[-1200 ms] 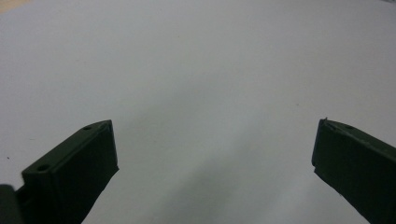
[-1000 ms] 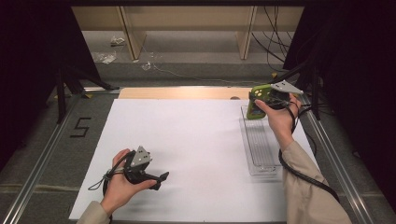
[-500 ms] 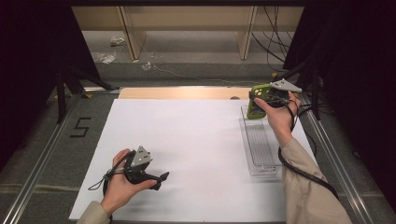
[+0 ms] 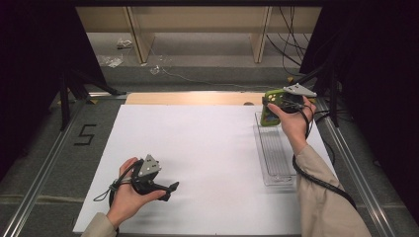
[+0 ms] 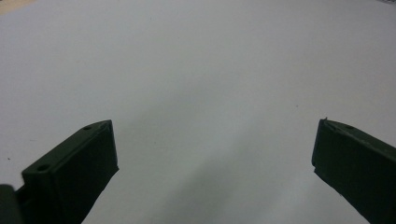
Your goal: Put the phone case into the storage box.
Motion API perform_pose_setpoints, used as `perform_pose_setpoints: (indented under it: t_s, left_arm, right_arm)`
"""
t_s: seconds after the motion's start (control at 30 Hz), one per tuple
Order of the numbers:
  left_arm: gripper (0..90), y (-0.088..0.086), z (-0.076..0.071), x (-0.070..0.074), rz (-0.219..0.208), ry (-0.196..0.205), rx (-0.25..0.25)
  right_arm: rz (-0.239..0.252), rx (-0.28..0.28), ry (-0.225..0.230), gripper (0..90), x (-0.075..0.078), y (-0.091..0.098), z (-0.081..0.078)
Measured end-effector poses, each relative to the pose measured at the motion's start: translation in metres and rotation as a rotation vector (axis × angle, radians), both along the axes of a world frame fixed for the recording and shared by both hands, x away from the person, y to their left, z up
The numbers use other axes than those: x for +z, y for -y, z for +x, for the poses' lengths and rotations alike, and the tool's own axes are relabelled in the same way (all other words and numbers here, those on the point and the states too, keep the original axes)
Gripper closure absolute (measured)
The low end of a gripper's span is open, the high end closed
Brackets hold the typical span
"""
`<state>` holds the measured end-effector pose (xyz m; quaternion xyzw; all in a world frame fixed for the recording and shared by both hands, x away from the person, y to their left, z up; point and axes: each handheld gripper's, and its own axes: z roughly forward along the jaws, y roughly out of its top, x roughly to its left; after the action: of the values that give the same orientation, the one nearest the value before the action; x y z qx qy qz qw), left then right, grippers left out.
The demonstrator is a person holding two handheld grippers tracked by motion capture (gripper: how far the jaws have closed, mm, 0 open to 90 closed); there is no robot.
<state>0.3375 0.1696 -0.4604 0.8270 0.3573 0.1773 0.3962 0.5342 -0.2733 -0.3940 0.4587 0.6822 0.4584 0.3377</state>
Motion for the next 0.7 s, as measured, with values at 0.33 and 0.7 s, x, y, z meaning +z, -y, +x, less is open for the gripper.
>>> perform_pose_setpoints:
  t_s: [0.33, 0.7]
  left_arm:
    - [0.0, 0.0001, 0.0, 0.0, 0.0, 0.0, -0.002]
    - [0.0, 0.0004, 0.0, 0.0, -0.001, -0.001, -0.002]
  right_arm:
    - [-0.009, -0.005, -0.019, 16.8, -0.0027, -0.0044, 0.0055]
    - [-0.01, -0.01, -0.025, 16.8, -0.0032, -0.0067, 0.0088]
